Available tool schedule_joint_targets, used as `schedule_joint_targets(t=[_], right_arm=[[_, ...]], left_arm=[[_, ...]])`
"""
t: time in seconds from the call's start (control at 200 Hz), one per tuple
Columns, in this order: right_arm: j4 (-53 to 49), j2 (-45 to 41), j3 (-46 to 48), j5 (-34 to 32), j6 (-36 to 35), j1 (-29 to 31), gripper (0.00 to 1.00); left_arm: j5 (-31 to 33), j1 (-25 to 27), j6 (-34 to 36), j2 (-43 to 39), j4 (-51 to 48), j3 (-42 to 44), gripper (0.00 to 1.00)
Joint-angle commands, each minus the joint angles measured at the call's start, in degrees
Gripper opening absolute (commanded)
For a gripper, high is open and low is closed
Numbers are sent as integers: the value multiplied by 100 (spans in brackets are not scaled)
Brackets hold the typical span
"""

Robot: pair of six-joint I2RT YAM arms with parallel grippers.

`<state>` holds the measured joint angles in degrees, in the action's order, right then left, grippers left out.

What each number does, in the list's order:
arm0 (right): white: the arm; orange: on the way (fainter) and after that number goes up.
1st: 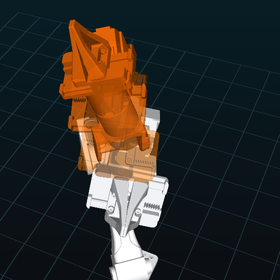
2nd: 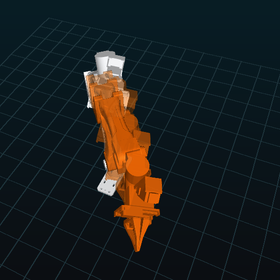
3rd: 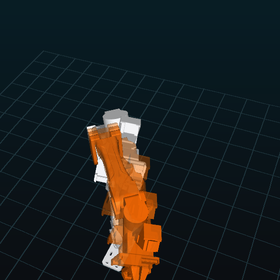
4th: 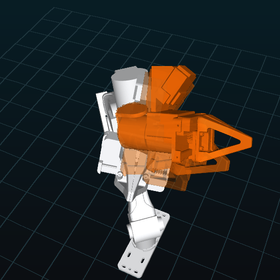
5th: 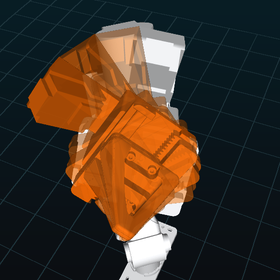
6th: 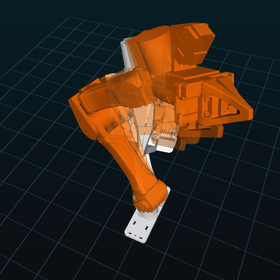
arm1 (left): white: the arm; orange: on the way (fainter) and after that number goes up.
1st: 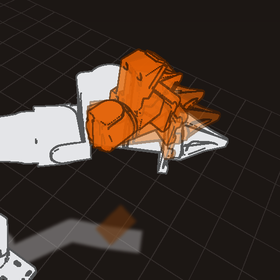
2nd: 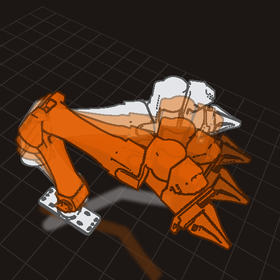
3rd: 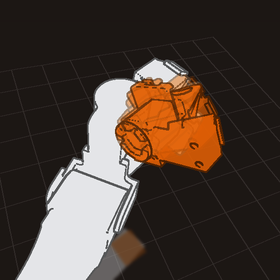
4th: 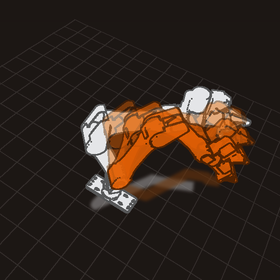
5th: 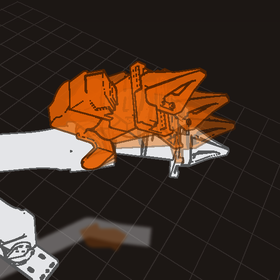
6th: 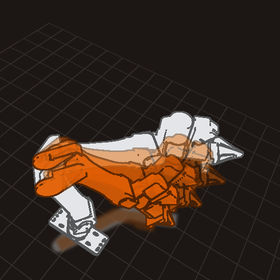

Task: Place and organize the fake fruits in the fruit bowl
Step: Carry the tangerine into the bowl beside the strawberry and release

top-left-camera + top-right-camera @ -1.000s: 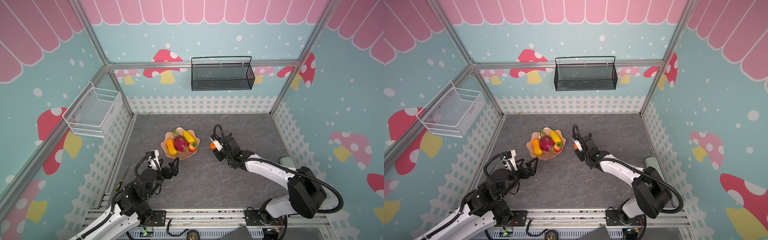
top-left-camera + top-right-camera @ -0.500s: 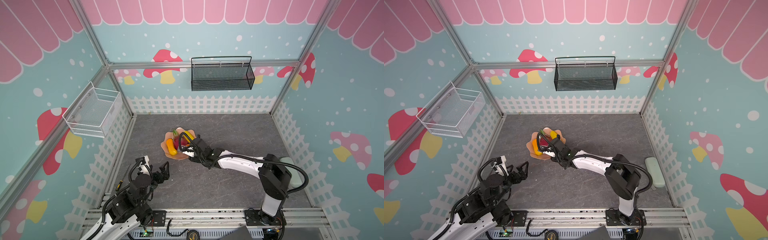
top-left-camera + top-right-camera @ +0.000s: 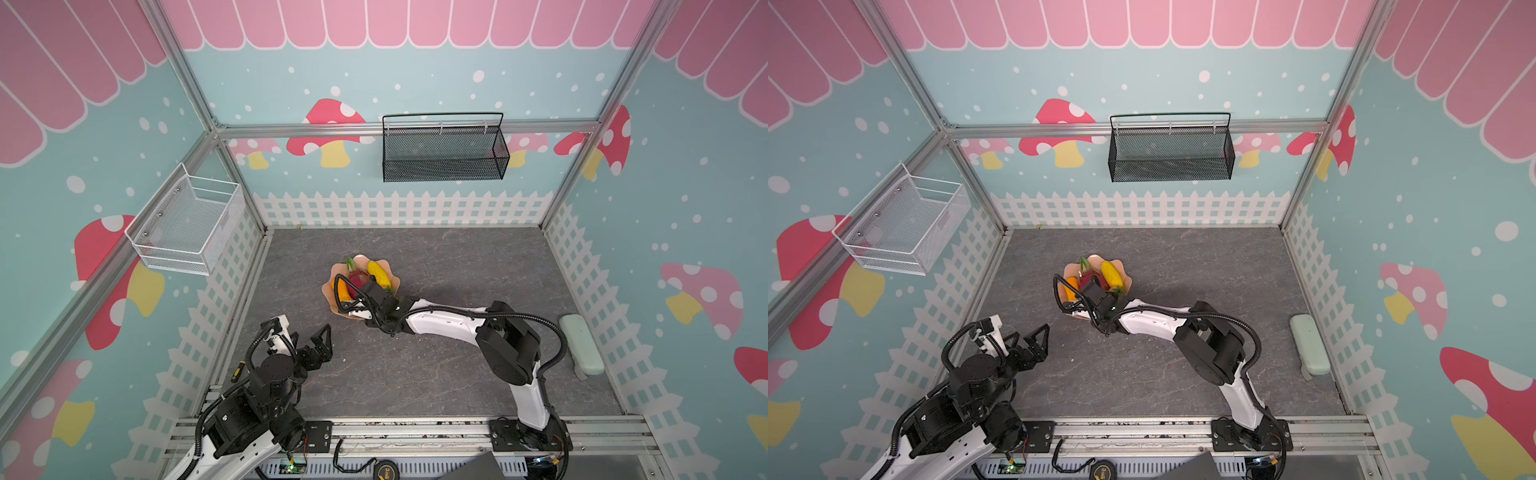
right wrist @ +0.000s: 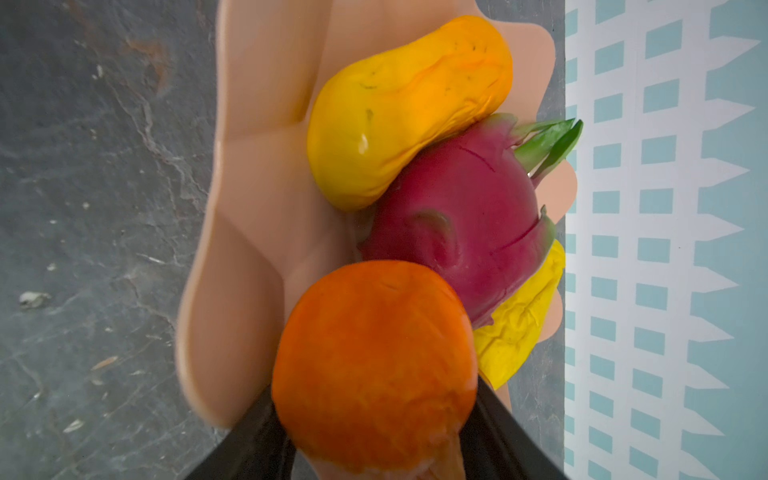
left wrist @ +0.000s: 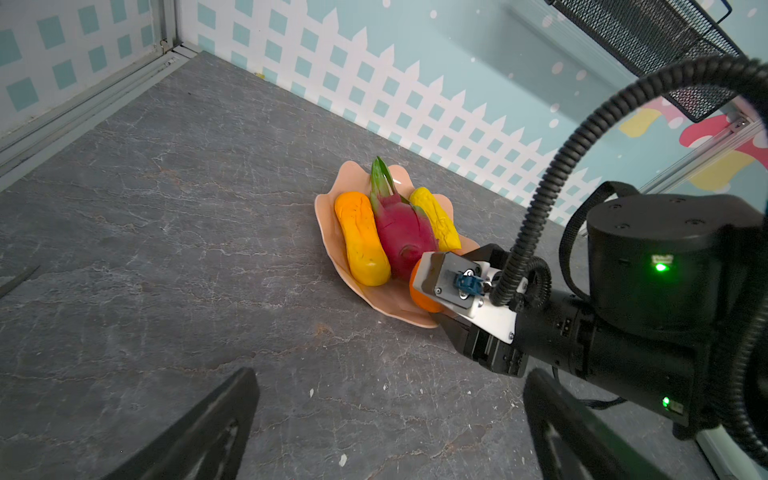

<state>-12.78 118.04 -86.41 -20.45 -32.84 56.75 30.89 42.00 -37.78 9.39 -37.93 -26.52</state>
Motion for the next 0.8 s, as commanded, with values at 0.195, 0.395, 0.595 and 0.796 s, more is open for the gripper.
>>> schedule_joint_targets(t=[0.195,0.395,0.595,0.796], right_arm=[[-35,-158,-199,-48,137,38,75],[403,-819,152,145,170,38,79],[1003,-1886,983,525,433,10,88],[1531,-2789,1921,470,1124,-177,91]], left_arm=[[27,-43,-68,28,-95,-49,99],[25,-37,-39,19,-37,-6,99],[-42,-43,45,268,165,50,99],[-77,-51,130,740,665,193,99]])
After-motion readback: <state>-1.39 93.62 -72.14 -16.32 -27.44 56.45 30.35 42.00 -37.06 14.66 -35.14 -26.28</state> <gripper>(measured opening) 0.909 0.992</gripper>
